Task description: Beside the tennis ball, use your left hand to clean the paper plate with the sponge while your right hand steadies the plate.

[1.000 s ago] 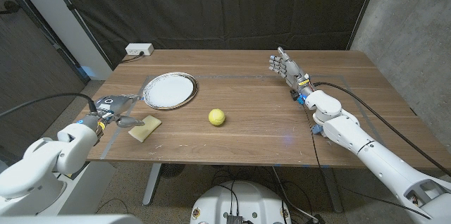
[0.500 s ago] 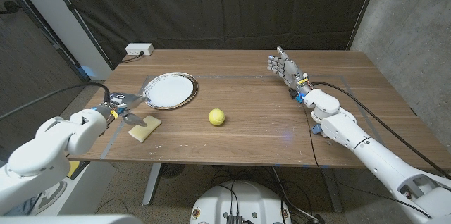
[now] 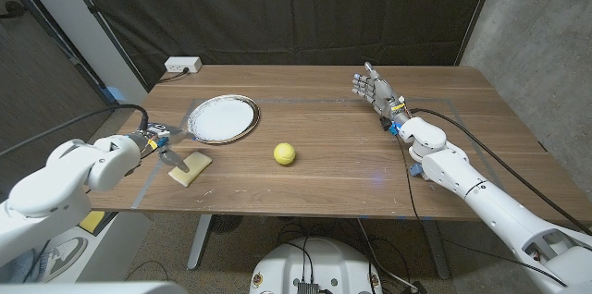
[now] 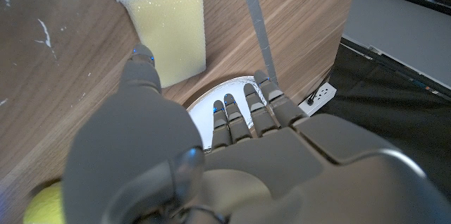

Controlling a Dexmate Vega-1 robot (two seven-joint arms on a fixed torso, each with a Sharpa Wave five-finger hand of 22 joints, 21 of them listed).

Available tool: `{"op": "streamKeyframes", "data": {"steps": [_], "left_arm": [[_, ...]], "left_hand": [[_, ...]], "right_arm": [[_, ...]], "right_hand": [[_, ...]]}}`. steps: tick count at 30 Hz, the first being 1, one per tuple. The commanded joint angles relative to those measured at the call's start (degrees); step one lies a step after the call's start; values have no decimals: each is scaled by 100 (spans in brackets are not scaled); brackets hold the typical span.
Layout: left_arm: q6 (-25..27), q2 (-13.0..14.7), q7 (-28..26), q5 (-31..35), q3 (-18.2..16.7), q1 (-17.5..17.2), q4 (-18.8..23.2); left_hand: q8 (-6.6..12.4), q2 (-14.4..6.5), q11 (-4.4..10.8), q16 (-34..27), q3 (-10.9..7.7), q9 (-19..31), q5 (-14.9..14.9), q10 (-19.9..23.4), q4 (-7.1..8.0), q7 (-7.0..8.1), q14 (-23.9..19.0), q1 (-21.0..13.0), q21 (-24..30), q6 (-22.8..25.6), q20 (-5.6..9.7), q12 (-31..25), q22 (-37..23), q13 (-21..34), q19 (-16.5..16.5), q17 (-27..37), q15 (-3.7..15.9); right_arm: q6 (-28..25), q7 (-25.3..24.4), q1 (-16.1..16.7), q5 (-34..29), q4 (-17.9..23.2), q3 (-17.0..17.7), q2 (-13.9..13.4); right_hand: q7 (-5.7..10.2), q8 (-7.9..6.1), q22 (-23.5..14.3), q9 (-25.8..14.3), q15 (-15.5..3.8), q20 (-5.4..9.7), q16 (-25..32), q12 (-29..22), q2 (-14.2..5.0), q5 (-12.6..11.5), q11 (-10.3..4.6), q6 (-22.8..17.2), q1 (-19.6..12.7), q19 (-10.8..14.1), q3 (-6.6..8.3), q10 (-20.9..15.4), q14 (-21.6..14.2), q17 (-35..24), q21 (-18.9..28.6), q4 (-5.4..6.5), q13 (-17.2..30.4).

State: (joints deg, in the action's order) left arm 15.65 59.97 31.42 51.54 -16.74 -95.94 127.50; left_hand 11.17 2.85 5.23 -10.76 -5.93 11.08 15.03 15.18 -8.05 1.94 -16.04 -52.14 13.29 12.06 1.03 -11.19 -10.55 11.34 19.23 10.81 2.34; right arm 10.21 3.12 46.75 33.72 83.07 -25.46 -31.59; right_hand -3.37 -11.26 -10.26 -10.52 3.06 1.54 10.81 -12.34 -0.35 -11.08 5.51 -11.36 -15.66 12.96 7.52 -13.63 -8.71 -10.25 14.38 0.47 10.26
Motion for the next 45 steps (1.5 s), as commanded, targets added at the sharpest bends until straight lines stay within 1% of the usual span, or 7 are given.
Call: {"op": "streamKeyframes", "data": {"steps": [1, 10, 20, 26, 30, 35, 45], "left_arm": [[-227, -54, 43, -307, 152, 130, -192], [-181, -42, -183, -531, 279, 124, -406], [-218, -136, -560, -1156, 147, 191, -656], [-215, 4, -657, -1355, 241, 252, -772], [-219, 82, -775, -1518, 383, 342, -888], [-259, 256, -864, -1726, 569, 425, -976], [-104, 443, -1051, -1888, 655, 300, -909]], "left_hand": [[12, -30, 42, -50, 22, 21, -7, 14, 18, -1, -66, 6, 1, -1, -8, -19, -11, 21, 57, 31, 236], [23, -32, 65, -40, 34, 24, -17, 20, 32, 30, -34, -12, -32, 1, -55, -30, -8, 26, 2, 34, 240], [34, -60, 63, -40, 27, 27, -26, 21, 38, 46, -20, -53, -17, 7, -158, -38, -6, 30, 69, 35, 234], [43, -78, 56, -50, 25, 29, -36, 39, 46, 39, -39, -75, -2, 19, -220, -49, -5, 32, 130, 36, 232], [50, -87, 58, -52, 24, 30, -41, 32, 51, 46, -41, -81, -7, 33, -238, -47, -4, 33, 128, 37, 232], [53, -103, 56, -49, 20, 31, -46, 36, 56, 51, -30, -91, -12, 35, -247, -50, -4, 35, 127, 38, 246], [57, -131, 70, -50, 16, 34, -63, 27, 65, 58, -26, -117, -10, 37, -301, -50, -4, 37, 158, 39, 238]], "right_arm": [[-43, 115, -151, -18, -85, -98, 62], [-127, 88, -168, -45, -13, -115, 31], [-249, 67, -199, -70, 5, -145, 2], [-310, 27, -194, -71, 42, -147, -7], [-328, 38, -216, -80, 16, -165, 1], [-333, 45, -235, -80, -4, -172, 13], [-285, 134, -263, -41, -63, -168, 30]], "right_hand": [[11, 7, -18, -22, 44, 7, -8, 21, -47, -3, 38, -26, -17, 25, 17, 7, -34, -22, -32, -33, 28], [14, 8, -19, -23, 48, 8, -8, 21, -58, -2, 37, -25, -17, 30, 19, 3, -37, -22, -45, -38, 28], [12, 11, -19, -23, 58, 5, -6, 20, -66, -1, 44, -19, -21, 35, 21, -3, -46, -21, -53, -43, 28], [9, 14, -20, -23, 55, 5, -5, 20, -69, -1, 54, -13, -22, 37, 22, -5, -50, -21, -58, -46, 28], [10, 16, -20, -23, 52, 7, -5, 20, -72, 0, 50, -8, -23, 39, 22, -6, -51, -21, -61, -48, 28], [14, 15, -20, -23, 54, 1, -5, 20, -74, 0, 50, -10, -24, 42, 22, -8, -53, -21, -66, -51, 28], [15, 15, -21, -23, 62, -8, -4, 11, -76, 2, 51, -9, -22, 48, 19, -35, -60, -20, -76, -57, 29]]}}
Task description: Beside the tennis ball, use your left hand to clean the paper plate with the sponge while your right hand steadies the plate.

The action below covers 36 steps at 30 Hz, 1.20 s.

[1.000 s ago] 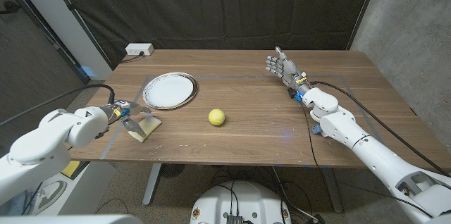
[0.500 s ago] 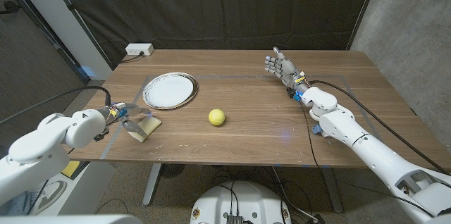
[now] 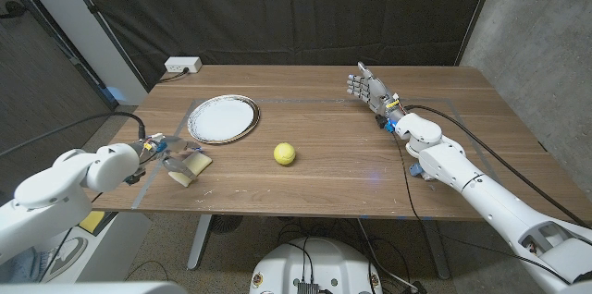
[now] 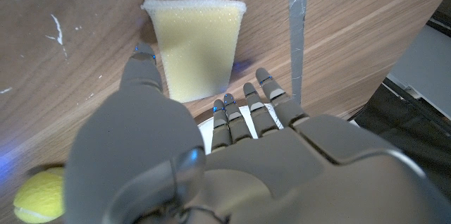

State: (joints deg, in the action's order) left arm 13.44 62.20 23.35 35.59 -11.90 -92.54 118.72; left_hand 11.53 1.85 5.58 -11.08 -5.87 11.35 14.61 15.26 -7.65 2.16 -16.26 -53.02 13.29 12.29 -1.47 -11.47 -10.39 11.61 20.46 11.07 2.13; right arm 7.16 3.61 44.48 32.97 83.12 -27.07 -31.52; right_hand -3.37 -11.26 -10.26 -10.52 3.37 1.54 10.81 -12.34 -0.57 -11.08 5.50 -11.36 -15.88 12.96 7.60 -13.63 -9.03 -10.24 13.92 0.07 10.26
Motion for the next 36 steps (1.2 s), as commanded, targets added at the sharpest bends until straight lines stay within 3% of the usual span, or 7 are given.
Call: {"op": "streamKeyframes", "data": {"steps": [1, 15, 19, 21, 26, 29, 36], "left_arm": [[130, 235, -271, -303, 196, -43, -38], [470, 383, -631, -539, 459, -33, 5], [570, 395, -802, -567, 569, -18, 41], [616, 424, -872, -577, 650, 12, 51], [713, 465, -1005, -725, 798, 99, 77], [788, 483, -1123, -790, 876, 148, 93], [958, 573, -1379, -916, 1039, 257, 140]], "left_hand": [[28, -35, 20, -20, 8, 7, -23, 33, 25, 35, -8, -37, -8, 31, -59, -29, -20, 11, 45, 13, 264], [97, -251, -23, -97, -127, 17, -88, 243, -29, -104, -225, -379, 167, 222, -273, -100, -19, 22, 648, 25, 291], [131, -426, -75, -132, -256, 25, -111, 370, -78, -156, -347, -642, 214, 330, -298, -133, -21, 31, 849, 39, 279], [153, -523, -83, -173, -335, 32, -137, 509, -105, -159, -487, -817, 265, 412, -227, -171, -22, 37, 1037, 49, 299], [218, -613, -97, -250, -457, 53, -192, 794, -152, -233, -916, -1187, 305, 647, 340, -231, -6, 52, 1298, 28, 398], [303, -654, -79, -274, -510, 65, -216, 1038, -147, -186, -1166, -1349, 338, 914, 486, -290, 6, 56, 1471, 3, 474], [438, -678, 50, -319, -572, 81, -267, 1505, -117, -119, -1700, -1590, 447, 1398, 633, -372, 10, 57, 1909, -18, 662]], "right_arm": [[29, 96, -40, 29, -80, -10, 23], [32, 176, -71, 57, -167, -24, 37], [35, 198, -98, 73, -211, -24, 58], [56, 233, -120, 84, -256, -28, 76], [83, 314, -161, 103, -346, -41, 101], [102, 348, -171, 118, -389, -38, 108], [154, 388, -169, 157, -485, -12, 126]], "right_hand": [[19, 16, -21, -23, 33, -8, -4, 11, -53, 3, 50, -7, 1, 49, 12, -34, -30, -21, -31, -17, 29], [14, 14, -22, -24, 32, -13, -5, 12, -55, 5, 59, -11, 5, 60, 7, -38, -33, -21, -44, -24, 29], [16, 14, -22, -24, 23, -12, -7, 14, -55, 6, 62, -10, 6, 60, 6, -34, -30, -21, -47, -26, 29], [20, 15, -22, -24, 19, -12, -6, 16, -55, 6, 61, -7, 7, 61, 5, -32, -31, -21, -50, -27, 29], [17, 15, -23, -24, 20, -12, -8, 21, -54, 7, 61, -8, 8, 65, 3, -22, -29, -21, -54, -30, 30], [18, 16, -23, -24, 19, -12, -8, 20, -54, 7, 61, -6, 8, 64, 2, -25, -29, -20, -57, -32, 30], [18, 18, -23, -24, 19, -14, -9, 22, -53, 8, 66, 1, 7, 68, 0, -21, -29, -20, -64, -37, 30]]}}
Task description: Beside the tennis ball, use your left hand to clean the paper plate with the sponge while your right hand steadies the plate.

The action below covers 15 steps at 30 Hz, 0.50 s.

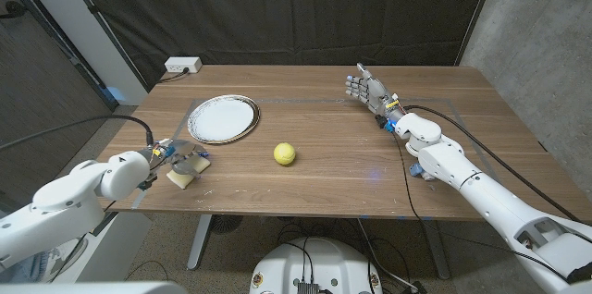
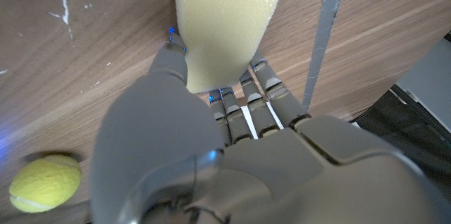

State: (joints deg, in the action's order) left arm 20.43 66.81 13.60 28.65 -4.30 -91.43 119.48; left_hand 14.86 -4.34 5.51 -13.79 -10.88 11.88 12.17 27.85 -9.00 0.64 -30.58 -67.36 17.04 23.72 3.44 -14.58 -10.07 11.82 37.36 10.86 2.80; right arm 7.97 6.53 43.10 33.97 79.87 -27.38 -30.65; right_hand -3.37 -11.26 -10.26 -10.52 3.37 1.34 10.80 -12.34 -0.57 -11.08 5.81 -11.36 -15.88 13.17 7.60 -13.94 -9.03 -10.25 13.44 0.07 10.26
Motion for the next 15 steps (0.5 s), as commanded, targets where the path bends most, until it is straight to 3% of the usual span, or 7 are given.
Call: {"op": "streamKeyframes", "data": {"steps": [1, 7, 11, 15], "left_arm": [[287, 120, -461, -220, 311, 161, 72], [312, 155, -739, -359, 466, 267, 33], [310, 298, -811, -441, 446, 244, 49], [324, 378, -878, -529, 248, 114, 126]], "left_hand": [[118, -65, 88, -60, -86, 30, -27, 324, 14, 54, -371, -208, 100, 315, 168, -71, -23, 36, 311, 1, 607], [287, -88, 233, -131, -136, 51, -67, 989, 62, 116, -1192, -399, 323, 969, 300, -159, -28, 42, 977, -7, 897], [299, -87, 187, -107, -141, 54, -72, 1046, 68, 104, -1227, -418, 333, 1034, 306, -157, -26, 44, 1015, -7, 874], [256, -107, 121, -16, -146, 57, -80, 931, 100, 108, -1121, -420, 263, 986, 239, -71, -28, 48, 850, 0, 767]], "right_arm": [[69, 99, -29, 59, -164, 20, 35], [45, 70, -2, 43, -126, 19, 8], [26, 16, 44, 37, -48, 30, -14], [40, -25, 104, 42, 14, 48, -30]], "right_hand": [[17, 19, -23, -24, 19, 8, -9, 21, -54, 8, 37, 2, 7, 47, 0, 7, -30, -20, -16, -39, 30], [18, 19, -23, -24, 17, 7, -10, 24, -55, 9, 31, 3, 5, 51, -1, 12, -29, -19, -20, -43, 30], [19, 18, -24, -24, 16, 8, -11, 24, -55, 9, 32, 3, 5, 53, -1, 13, -28, -19, -22, -45, 30], [20, 19, -24, -24, 16, 6, -11, 24, -55, 9, 29, 4, 6, 54, -3, 12, -29, -19, -26, -47, 30]]}}
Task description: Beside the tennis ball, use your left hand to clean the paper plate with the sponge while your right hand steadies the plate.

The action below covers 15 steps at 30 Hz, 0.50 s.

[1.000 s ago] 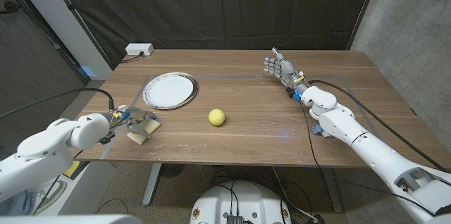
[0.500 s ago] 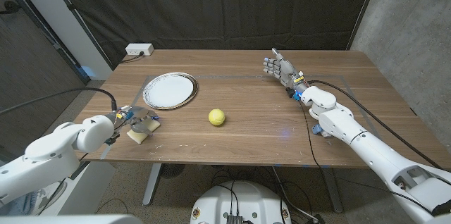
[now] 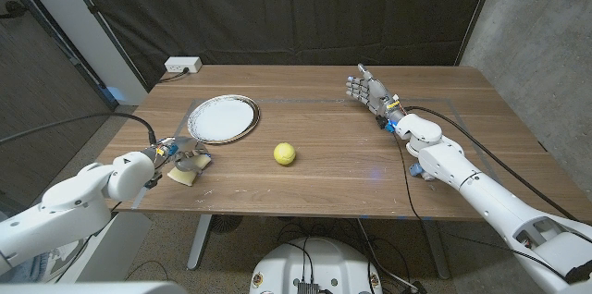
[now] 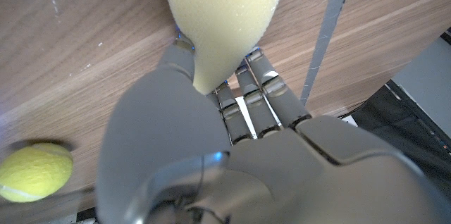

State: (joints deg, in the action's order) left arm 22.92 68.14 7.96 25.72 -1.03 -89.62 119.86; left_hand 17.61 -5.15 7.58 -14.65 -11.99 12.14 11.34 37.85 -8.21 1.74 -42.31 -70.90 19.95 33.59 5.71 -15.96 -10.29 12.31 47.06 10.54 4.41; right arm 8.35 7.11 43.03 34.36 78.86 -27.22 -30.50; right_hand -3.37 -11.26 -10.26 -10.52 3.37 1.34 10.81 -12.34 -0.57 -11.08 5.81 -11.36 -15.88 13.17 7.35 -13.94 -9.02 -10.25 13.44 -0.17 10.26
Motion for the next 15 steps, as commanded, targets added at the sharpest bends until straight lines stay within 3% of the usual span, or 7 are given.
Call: {"op": "streamKeyframes", "data": {"steps": [1, 7, 15], "left_arm": [[69, 251, -316, -266, -151, -107, 110], [56, 217, -395, -118, -608, -399, 280], [-73, -62, -351, 178, -1058, -460, 421]], "left_hand": [[-30, -28, -88, 86, -30, 32, 0, -85, 33, -8, 72, -53, -44, -16, -6, 80, -7, -1, -157, 34, 591], [-49, -42, -78, 128, -23, 33, -5, -86, 63, -7, 130, -25, -67, -31, -30, 101, -9, 2, -208, 41, 560], [-53, -54, -72, 135, -19, 34, -7, -78, 84, -1, 116, -7, -71, -17, -36, 111, -11, 4, -213, 46, 557]], "right_arm": [[23, -85, 128, 2, 117, 35, -47], [64, -109, 200, 19, 164, 60, -61], [142, -77, 227, 50, 123, 75, -37]], "right_hand": [[21, 19, -24, -24, 15, 11, -11, 24, -56, 9, 29, 5, 6, 55, 22, 12, -29, -19, -27, -24, 30], [22, 19, -24, -24, 21, 6, -12, 23, -58, 10, 30, 6, 5, 56, 21, 8, -29, -19, -33, -28, 30], [15, 18, -24, -24, 21, 7, -13, 23, -60, 10, 34, 5, 7, 60, 20, 5, -28, -19, -40, -32, 30]]}}
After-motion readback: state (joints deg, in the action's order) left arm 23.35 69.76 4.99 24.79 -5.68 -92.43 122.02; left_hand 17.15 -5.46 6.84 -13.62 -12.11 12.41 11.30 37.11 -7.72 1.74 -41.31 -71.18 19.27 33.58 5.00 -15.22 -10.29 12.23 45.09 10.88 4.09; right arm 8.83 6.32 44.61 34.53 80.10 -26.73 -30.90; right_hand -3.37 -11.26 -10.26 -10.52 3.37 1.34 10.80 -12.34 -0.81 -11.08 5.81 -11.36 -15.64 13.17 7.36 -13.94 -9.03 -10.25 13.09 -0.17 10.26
